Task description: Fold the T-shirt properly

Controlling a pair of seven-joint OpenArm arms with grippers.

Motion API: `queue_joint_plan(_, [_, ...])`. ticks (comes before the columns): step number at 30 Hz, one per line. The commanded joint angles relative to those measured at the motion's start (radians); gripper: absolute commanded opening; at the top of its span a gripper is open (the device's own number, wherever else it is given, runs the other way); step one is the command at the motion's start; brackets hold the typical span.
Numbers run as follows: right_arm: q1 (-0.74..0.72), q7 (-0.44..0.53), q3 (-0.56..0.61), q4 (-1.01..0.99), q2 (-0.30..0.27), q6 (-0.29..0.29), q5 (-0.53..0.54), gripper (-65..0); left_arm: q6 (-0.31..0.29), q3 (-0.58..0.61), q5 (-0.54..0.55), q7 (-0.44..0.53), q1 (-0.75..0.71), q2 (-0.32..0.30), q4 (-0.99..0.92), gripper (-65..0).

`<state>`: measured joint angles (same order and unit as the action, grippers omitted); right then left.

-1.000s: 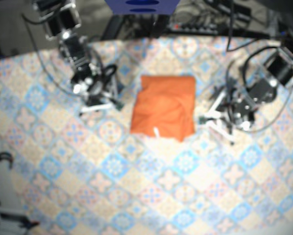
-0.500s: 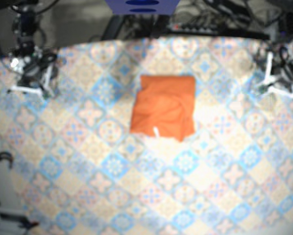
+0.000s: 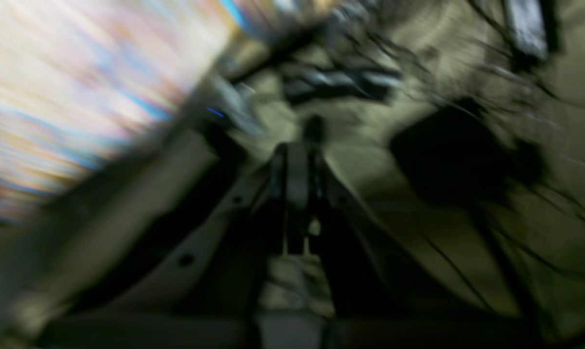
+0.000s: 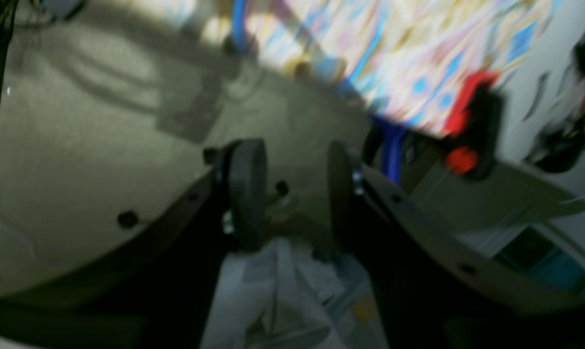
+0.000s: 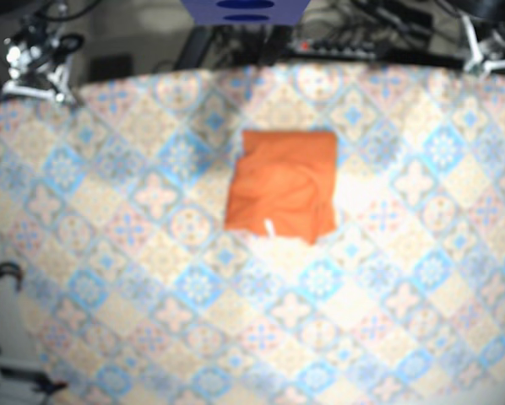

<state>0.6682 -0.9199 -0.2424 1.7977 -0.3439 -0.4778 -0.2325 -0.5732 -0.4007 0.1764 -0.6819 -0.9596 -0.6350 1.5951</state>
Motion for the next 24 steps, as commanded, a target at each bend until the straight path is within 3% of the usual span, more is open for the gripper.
queue_joint_plan(1, [0.002,0.0,-0.008,-0.017,-0.016,0.008,-0.011,-44.2,0.011,-0.008,-0.002,0.02,-0.006,-0.006,-0.034,-65.0])
queue_joint_plan(4, [-0.003,0.032,-0.008,-0.161,-0.014,0.008,-0.008,-44.3,0.011,0.018,-0.002,0.084,0.038,0.02,-0.175,-65.0])
queue_joint_plan(9, [-0.087,0.21,-0.008,-0.5,0.041,0.008,-0.008,-44.3,0.012,0.182,-0.004,0.147,0.235,0.054,-0.46,-65.0])
queue_joint_plan(11, [-0.13,0.295,-0.008,-0.657,0.053,0.009,-0.008,-44.3,0.012,0.25,-0.002,0.187,0.322,0.074,-0.579,-65.0])
queue_joint_plan(16, [-0.275,0.586,-0.008,-1.163,0.096,0.012,-0.008,-44.3,0.015,0.368,-0.002,0.351,0.569,0.191,-0.912,-65.0])
queue_joint_plan(20, [-0.362,0.827,-0.008,-1.504,0.111,0.012,-0.009,-44.3,0.109,0.415,-0.002,0.446,0.749,0.286,-1.151,-65.0])
queue_joint_plan(24, [-0.376,1.048,-0.008,-1.659,0.145,0.012,-0.009,-44.3,0.215,0.514,-0.002,0.529,0.865,0.389,-1.275,-65.0])
